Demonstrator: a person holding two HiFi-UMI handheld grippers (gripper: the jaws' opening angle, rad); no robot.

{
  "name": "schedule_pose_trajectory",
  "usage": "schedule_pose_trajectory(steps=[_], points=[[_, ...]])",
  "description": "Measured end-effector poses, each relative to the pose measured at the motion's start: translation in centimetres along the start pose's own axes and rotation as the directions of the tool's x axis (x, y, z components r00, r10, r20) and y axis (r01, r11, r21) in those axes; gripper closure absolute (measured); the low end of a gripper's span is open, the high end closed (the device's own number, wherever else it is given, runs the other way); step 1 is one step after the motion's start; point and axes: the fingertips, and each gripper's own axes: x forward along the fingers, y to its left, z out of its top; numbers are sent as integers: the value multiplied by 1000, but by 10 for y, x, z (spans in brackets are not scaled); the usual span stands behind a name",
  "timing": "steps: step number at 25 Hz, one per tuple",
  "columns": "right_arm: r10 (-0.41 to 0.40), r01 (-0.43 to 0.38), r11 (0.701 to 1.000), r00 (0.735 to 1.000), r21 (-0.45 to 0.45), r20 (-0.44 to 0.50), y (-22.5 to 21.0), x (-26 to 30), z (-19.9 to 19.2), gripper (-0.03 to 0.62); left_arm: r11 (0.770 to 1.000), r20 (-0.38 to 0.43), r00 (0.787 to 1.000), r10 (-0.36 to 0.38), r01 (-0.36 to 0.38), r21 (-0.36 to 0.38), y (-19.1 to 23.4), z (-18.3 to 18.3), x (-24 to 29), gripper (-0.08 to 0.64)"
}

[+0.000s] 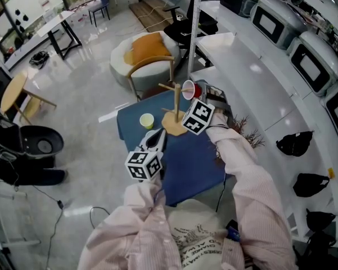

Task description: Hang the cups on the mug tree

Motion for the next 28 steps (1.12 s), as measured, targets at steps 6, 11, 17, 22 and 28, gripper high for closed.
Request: schedule_pose_trajectory(steps=[6, 11, 17, 22, 28], points=[[-30, 29, 990, 1000, -136, -3, 3, 1, 9, 331, 1000, -5, 1000, 2, -2, -4, 0, -2, 0, 561], [-48, 46, 978, 999, -204, -7, 3, 2, 11, 331, 1000, -7, 1000, -9, 9, -5, -1, -3, 0, 561], [-50, 43, 955, 999, -294, -15, 9, 4, 14, 331, 1000, -13, 1000, -13, 13, -9, -1, -7, 0, 561], [-58, 54, 942, 998, -331, -4, 13, 5, 17, 331, 1000, -14, 1000, -13, 13, -6, -1, -5, 0, 561], [-57, 45, 925, 998, -377, -18, 18, 8, 16, 331, 1000, -16, 1000, -4, 4, -9, 1, -8, -1, 561]])
